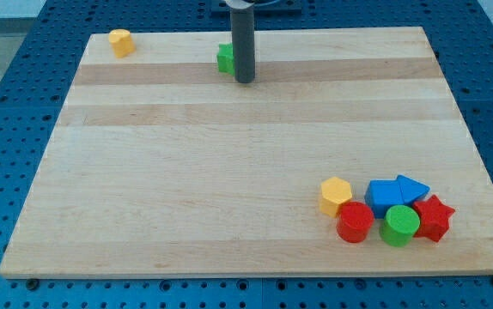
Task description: Place the green star at the top center of the board
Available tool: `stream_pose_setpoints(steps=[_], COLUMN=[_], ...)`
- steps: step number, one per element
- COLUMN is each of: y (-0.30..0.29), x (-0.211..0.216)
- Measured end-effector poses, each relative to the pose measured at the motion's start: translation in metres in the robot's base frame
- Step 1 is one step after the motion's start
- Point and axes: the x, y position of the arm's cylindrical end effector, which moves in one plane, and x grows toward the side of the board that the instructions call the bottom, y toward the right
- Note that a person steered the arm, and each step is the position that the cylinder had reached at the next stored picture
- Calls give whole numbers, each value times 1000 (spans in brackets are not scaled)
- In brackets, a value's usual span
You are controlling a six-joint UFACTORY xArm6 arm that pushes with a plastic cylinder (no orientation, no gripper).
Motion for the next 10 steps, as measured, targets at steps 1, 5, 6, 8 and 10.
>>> stream_pose_setpoints(steps=[1, 5, 6, 8, 10], y=[-36, -78, -74, -24, -13], x=[5, -53, -15, -32, -55])
